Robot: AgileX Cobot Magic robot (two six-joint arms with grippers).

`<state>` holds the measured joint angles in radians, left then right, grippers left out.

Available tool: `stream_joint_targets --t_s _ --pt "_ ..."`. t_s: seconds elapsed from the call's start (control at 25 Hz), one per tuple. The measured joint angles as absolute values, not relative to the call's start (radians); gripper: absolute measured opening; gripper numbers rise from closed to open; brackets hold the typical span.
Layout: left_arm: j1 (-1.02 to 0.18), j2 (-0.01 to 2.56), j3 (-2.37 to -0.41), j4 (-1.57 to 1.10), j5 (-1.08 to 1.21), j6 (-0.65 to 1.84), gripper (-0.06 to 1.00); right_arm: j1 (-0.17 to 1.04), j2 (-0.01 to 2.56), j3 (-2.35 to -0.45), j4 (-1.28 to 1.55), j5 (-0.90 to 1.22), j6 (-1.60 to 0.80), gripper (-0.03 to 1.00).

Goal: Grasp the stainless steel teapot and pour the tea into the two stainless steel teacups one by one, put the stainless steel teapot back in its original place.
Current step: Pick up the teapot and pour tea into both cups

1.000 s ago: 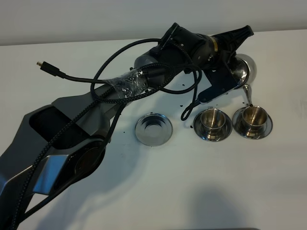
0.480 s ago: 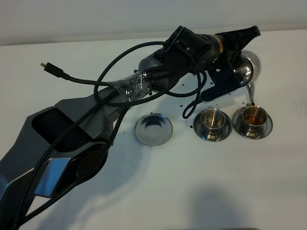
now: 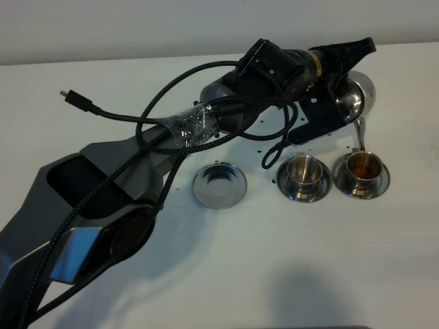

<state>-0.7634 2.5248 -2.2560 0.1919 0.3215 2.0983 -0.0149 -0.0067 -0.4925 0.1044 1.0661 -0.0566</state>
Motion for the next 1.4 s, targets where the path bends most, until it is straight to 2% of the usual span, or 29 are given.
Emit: stream_joint_targets --t_s 1.4 --pt "-0.763 2.525 -2.256 0.243 0.253 2.099 0.22 -0.015 -0.007 -0.493 0.104 1.066 -0.057 0.21"
